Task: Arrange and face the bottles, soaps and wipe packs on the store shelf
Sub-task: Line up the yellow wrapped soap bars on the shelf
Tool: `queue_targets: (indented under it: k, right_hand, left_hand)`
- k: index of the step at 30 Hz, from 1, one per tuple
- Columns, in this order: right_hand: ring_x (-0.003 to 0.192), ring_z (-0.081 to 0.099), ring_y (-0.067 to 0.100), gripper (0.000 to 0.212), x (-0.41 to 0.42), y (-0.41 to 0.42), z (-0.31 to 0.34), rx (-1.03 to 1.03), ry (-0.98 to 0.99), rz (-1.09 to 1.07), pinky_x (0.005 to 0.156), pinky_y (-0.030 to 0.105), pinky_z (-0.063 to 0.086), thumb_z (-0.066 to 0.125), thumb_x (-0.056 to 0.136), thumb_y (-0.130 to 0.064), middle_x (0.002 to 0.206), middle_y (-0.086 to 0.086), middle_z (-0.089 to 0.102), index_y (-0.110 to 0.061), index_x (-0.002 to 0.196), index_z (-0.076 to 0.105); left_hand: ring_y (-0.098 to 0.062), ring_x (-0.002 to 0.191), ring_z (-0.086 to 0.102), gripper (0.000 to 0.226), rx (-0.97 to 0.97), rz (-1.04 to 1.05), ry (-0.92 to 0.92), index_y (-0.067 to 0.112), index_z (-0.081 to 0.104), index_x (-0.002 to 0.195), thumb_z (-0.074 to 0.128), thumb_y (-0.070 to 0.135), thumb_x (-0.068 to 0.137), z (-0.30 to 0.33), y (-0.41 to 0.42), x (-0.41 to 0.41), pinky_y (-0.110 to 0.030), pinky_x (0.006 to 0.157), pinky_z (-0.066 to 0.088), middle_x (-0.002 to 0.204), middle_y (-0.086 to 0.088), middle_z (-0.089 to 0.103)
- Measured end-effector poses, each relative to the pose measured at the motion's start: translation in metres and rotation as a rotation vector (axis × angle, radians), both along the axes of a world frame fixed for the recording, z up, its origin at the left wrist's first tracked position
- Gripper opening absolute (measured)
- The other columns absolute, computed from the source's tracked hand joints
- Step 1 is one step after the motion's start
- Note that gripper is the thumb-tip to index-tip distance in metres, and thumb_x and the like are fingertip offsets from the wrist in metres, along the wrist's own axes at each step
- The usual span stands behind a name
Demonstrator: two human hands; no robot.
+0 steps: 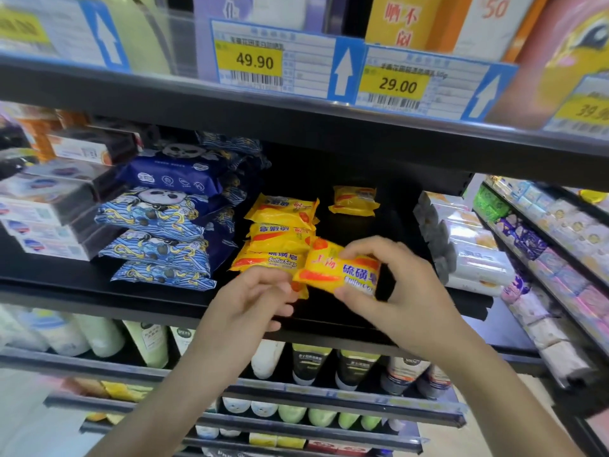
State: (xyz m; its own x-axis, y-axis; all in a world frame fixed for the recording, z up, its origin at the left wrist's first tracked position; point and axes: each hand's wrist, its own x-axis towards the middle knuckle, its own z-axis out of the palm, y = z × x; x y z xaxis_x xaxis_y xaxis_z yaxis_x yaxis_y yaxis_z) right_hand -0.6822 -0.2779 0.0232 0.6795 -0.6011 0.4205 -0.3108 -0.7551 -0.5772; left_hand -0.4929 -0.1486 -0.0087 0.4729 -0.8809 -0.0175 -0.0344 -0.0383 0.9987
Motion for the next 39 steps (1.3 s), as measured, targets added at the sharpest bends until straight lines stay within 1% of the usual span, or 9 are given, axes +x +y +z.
queue_targets:
  k: [3, 5, 9, 12, 16, 20, 24, 32, 39]
  right_hand:
    - [0.108, 0.062, 0.003, 0.034, 0.001, -0.018, 0.002, 0.167, -0.090, -0.042, 0.084, 0.014, 0.049, 0.082, 0.084, -0.031, 0.112, -0.018, 0.067, -0.038, 0.112, 0.064]
    - [0.103, 0.063, -0.004, 0.032, 0.003, -0.032, 0.000, 0.214, -0.091, -0.095, 0.079, 0.007, 0.046, 0.082, 0.084, -0.029, 0.110, -0.020, 0.069, -0.037, 0.110, 0.065]
    - [0.102, 0.059, -0.002, 0.033, 0.005, -0.061, -0.009, 0.168, 0.103, -0.174, 0.076, 0.005, 0.042, 0.082, 0.085, -0.028, 0.113, -0.019, 0.063, -0.045, 0.105, 0.062]
    - [0.109, 0.057, 0.012, 0.036, 0.008, -0.071, -0.022, 0.171, 0.288, -0.104, 0.090, 0.027, 0.047, 0.081, 0.087, -0.029, 0.115, -0.014, 0.061, -0.045, 0.113, 0.061]
    - [0.111, 0.056, 0.016, 0.037, 0.009, -0.073, -0.038, 0.227, 0.288, -0.012, 0.095, 0.036, 0.049, 0.079, 0.087, -0.029, 0.116, -0.012, 0.060, -0.045, 0.113, 0.060]
    - [0.116, 0.052, 0.007, 0.031, 0.008, -0.081, -0.031, 0.227, 0.322, 0.040, 0.092, 0.028, 0.043, 0.077, 0.088, -0.039, 0.117, -0.018, 0.057, -0.046, 0.113, 0.061]
    - [0.114, 0.058, 0.004, 0.018, 0.019, -0.108, -0.020, 0.198, 0.161, -0.102, 0.090, 0.022, 0.045, 0.072, 0.092, -0.042, 0.121, -0.016, 0.062, -0.042, 0.109, 0.066]
    - [0.136, 0.040, 0.040, 0.058, 0.052, -0.182, -0.017, -0.107, 0.399, -0.362, 0.111, 0.042, 0.041, 0.067, 0.094, -0.031, 0.152, 0.010, 0.035, -0.028, 0.149, 0.046]
    - [0.154, 0.018, 0.038, 0.072, 0.076, -0.221, -0.013, -0.141, 0.634, -0.293, 0.123, 0.042, 0.020, 0.060, 0.101, -0.036, 0.170, 0.008, 0.012, -0.027, 0.162, 0.023]
  left_hand:
    - [0.003, 0.107, 0.061, 0.017, 0.007, -0.027, -0.565, 0.041, 0.066, 0.109, 0.067, 0.034, 0.093, -0.017, 0.006, 0.006, -0.016, 0.086, 0.049, 0.106, 0.026, 0.067]
    - [0.005, 0.108, 0.051, 0.025, 0.064, -0.072, -0.870, 0.046, 0.059, 0.117, 0.064, 0.043, 0.093, -0.025, 0.007, 0.008, -0.017, 0.085, 0.044, 0.113, 0.032, 0.056]
    - [-0.003, 0.111, 0.047, 0.036, 0.119, -0.106, -1.065, 0.043, 0.058, 0.127, 0.055, 0.051, 0.091, -0.033, 0.003, 0.012, -0.030, 0.095, 0.049, 0.120, 0.027, 0.054]
    - [-0.004, 0.107, 0.048, 0.041, 0.150, -0.095, -1.088, 0.044, 0.058, 0.123, 0.043, 0.057, 0.087, -0.035, 0.001, 0.014, -0.030, 0.093, 0.049, 0.117, 0.027, 0.055]
    - [-0.003, 0.109, 0.049, 0.039, 0.134, -0.103, -1.114, 0.047, 0.058, 0.121, 0.043, 0.058, 0.087, -0.034, -0.001, 0.012, -0.025, 0.092, 0.047, 0.114, 0.030, 0.055]
    - [-0.003, 0.108, 0.047, 0.039, 0.119, -0.104, -1.106, 0.049, 0.056, 0.122, 0.041, 0.060, 0.088, -0.034, -0.008, 0.007, -0.022, 0.092, 0.044, 0.113, 0.031, 0.054]
    - [0.000, 0.109, 0.043, 0.024, 0.100, -0.083, -1.017, 0.049, 0.059, 0.118, 0.060, 0.048, 0.094, -0.042, -0.012, 0.003, -0.020, 0.093, 0.039, 0.113, 0.031, 0.055]
    - [0.003, 0.115, 0.045, 0.019, 0.097, -0.092, -0.915, 0.048, 0.066, 0.110, 0.067, 0.047, 0.091, -0.048, -0.012, 0.010, -0.013, 0.094, 0.034, 0.113, 0.033, 0.056]
    - [0.000, 0.122, 0.047, 0.015, 0.052, -0.078, -0.767, 0.048, 0.068, 0.102, 0.074, 0.040, 0.090, -0.055, -0.012, 0.011, -0.022, 0.098, 0.040, 0.118, 0.034, 0.057]
